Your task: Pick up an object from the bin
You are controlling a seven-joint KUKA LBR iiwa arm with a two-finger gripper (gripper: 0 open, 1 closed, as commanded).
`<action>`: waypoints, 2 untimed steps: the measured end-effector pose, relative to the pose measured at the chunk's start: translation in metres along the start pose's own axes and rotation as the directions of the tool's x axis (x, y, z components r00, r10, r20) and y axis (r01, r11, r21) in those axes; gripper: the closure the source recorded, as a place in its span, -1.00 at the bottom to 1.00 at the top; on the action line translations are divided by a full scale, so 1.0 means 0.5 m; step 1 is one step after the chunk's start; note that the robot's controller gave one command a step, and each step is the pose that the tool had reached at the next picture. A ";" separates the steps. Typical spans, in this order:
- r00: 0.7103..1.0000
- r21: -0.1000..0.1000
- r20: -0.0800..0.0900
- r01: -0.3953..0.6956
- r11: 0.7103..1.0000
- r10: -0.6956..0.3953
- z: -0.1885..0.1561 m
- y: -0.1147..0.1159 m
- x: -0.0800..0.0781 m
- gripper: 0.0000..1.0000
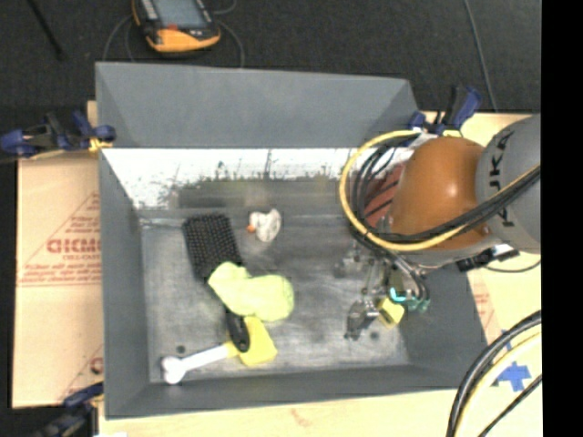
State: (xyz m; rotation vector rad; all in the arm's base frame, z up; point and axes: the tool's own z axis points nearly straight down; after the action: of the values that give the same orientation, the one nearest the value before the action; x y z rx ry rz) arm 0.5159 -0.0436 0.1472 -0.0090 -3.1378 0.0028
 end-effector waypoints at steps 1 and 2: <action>1.000 0.001 0.005 0.001 1.000 -0.001 -0.006 0.000 -0.002 -1.00; 1.000 0.000 0.014 0.016 1.000 -0.016 0.086 0.063 0.038 -1.00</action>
Offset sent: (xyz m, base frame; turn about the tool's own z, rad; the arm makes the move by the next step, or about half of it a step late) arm -0.0365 0.0562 -0.0772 -0.0281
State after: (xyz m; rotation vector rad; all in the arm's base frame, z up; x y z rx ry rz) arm 0.4970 -0.0119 0.1044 0.0163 -3.1522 0.0025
